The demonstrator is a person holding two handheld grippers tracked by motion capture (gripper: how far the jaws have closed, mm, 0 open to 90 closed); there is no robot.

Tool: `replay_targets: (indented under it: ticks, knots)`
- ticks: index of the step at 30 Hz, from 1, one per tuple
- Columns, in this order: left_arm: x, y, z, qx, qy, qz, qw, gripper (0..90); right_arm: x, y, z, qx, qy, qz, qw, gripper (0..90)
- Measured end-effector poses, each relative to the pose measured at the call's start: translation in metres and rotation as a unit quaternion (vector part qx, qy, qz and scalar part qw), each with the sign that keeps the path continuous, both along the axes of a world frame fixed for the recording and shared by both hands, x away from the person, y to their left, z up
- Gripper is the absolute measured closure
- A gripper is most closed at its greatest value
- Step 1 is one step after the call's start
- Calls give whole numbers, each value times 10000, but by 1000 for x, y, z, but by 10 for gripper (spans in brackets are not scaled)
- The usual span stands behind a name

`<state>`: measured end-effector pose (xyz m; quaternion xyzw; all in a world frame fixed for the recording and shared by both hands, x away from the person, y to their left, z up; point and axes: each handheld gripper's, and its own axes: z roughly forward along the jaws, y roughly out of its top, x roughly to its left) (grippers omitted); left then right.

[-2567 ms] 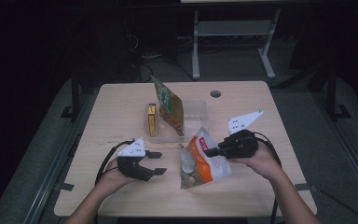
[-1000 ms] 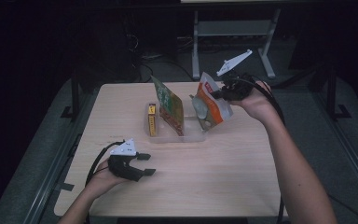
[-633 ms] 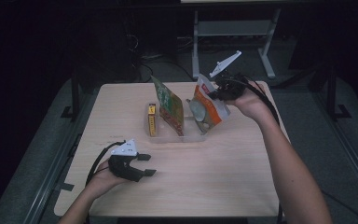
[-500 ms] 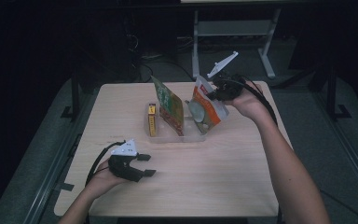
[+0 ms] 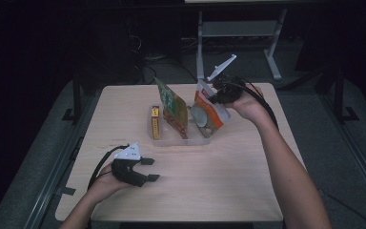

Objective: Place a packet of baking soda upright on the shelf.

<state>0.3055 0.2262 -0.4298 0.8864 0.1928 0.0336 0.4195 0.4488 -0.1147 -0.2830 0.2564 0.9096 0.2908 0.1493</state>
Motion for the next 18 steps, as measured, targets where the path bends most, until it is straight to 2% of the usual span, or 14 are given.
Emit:
replay_targets:
  ticks: [13, 18]
  knots:
    - [0, -1, -1, 50, -8, -79, 10000, 331, 10, 9, -9, -59, 189, -151, 9997, 900]
    - [0, -2, -2, 78, 9, -107, 9999, 330, 12, 11, -12, -82, 173, -176, 9997, 900]
